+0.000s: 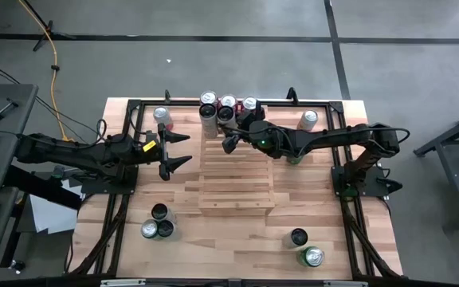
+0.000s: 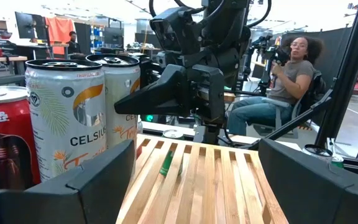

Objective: Place canned beverage on shelf
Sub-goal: Align the top right tropical celsius soda can with the other tropical celsius soda can on the shelf

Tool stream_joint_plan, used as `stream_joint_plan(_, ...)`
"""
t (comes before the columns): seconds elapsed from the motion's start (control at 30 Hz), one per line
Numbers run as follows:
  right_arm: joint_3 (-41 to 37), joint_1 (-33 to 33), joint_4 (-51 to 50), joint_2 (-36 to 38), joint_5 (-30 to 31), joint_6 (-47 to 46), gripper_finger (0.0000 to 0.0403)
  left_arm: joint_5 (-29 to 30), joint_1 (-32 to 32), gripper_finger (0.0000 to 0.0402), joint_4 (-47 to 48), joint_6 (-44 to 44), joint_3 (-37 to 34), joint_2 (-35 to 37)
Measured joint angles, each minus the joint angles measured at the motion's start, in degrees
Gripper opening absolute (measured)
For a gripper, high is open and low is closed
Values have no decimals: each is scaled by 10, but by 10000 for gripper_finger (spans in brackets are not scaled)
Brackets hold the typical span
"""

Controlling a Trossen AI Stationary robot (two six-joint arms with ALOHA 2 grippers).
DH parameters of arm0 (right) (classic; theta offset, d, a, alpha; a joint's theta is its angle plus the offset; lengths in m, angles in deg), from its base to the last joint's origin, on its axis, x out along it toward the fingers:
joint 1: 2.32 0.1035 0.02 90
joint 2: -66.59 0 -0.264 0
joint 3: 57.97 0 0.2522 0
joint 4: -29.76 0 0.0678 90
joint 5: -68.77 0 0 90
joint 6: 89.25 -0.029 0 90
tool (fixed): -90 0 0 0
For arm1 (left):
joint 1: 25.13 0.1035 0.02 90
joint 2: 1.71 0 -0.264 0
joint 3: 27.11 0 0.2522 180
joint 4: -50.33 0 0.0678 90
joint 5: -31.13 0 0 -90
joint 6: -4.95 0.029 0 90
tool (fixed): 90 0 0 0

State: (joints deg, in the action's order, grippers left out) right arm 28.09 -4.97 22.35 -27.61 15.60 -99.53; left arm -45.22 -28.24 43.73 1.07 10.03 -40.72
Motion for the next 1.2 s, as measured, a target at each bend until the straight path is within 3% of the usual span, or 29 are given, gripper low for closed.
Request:
stream_joint_plan(0.33,0,0,3,0,1,-2,271,0,0,335,0,0,0,0)
stream_joint_plan(0.9,-2,0,7,0,3,3,335,0,0,335,0,0,0,0)
stream_joint_plan(1.2,-1,0,-28,30,6,18,338,0,0,335,2,0,0,0)
